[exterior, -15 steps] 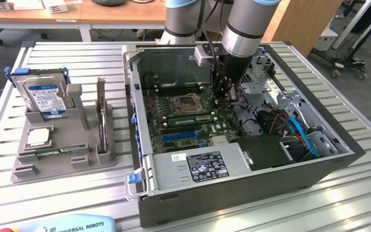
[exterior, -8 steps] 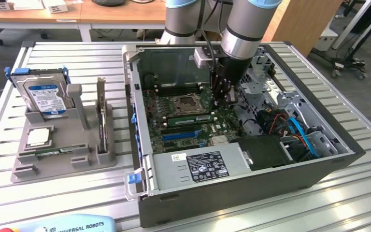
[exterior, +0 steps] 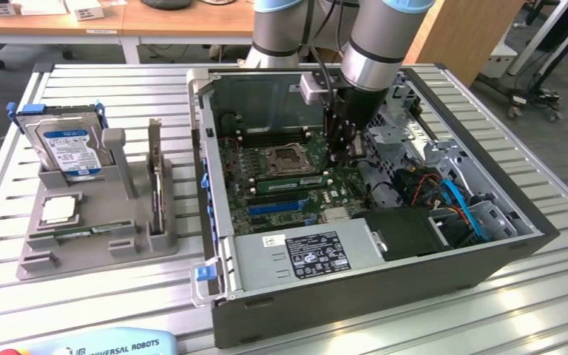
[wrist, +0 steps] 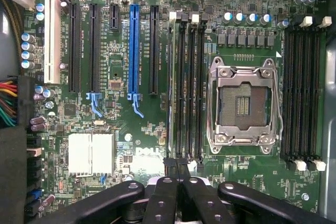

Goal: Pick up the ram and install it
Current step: 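Press down the ram until it locks into place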

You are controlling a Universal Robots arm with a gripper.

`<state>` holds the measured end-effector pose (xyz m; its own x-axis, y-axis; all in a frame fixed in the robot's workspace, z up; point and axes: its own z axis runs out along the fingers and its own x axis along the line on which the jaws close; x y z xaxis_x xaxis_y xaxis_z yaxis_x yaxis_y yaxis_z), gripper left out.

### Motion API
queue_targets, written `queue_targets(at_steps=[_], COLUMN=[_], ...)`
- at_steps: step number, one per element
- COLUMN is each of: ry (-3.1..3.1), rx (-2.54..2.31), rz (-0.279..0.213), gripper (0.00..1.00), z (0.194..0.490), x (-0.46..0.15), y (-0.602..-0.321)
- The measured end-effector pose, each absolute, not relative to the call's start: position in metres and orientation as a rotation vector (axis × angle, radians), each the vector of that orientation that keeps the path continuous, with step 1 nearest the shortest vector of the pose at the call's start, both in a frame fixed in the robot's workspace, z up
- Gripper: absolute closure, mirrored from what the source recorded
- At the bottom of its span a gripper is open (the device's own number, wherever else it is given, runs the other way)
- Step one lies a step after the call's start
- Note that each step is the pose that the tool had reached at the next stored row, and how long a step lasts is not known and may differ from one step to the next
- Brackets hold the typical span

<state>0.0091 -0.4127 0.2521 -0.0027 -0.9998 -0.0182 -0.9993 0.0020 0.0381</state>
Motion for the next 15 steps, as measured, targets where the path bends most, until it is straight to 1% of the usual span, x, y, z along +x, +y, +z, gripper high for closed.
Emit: queue_targets(at_steps=[15], ry=[-2.214], rx=[2.208], rz=[-0.062], gripper=[0.90], z=[0.2468], x=[0.0091], y=[-0.4137])
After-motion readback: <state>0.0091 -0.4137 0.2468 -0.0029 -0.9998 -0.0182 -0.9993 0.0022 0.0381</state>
